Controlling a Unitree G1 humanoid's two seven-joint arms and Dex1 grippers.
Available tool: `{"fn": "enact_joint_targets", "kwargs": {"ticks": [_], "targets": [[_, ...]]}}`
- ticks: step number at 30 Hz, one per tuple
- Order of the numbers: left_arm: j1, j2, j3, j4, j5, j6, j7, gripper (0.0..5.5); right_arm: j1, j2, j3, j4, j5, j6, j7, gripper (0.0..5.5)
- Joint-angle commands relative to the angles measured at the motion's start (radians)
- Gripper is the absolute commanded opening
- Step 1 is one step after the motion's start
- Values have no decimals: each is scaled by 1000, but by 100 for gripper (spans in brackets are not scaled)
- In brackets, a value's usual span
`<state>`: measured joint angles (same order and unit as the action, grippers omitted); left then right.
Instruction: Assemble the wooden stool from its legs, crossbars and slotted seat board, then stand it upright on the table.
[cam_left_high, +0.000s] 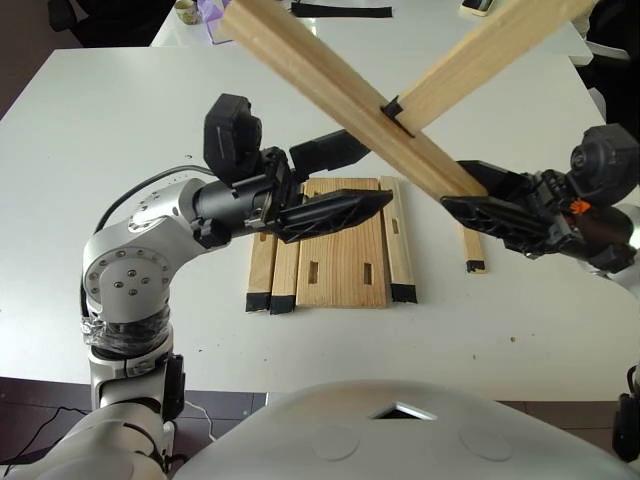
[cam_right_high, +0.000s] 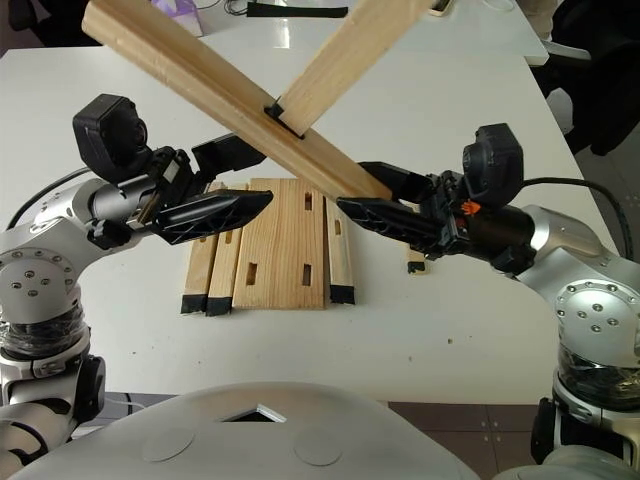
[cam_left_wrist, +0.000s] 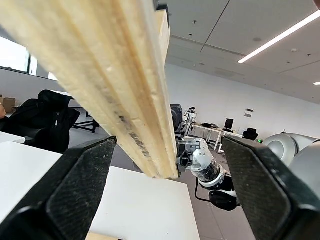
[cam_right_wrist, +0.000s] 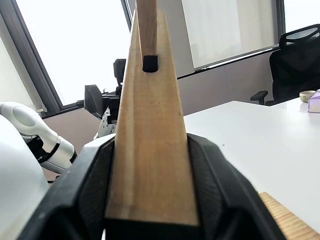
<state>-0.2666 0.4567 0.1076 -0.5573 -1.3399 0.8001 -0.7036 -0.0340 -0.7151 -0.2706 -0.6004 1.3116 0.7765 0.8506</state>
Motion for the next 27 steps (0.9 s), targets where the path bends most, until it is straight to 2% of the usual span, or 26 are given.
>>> {"fn": "enact_joint_targets", "kwargs": {"ticks": [1,18,27], "targets": [[-57,-16,-1,57,-46,11,98,388,19,-8,22,-23,-36,-16,35,206],[-36,28,-17,43,-42,25,54,388,26,-23,48,-22,-69,-19,64,206],[-11,48,-25,5,-66,27,-18,247,11,-34,65,-8,-78,-15,83,206]]}}
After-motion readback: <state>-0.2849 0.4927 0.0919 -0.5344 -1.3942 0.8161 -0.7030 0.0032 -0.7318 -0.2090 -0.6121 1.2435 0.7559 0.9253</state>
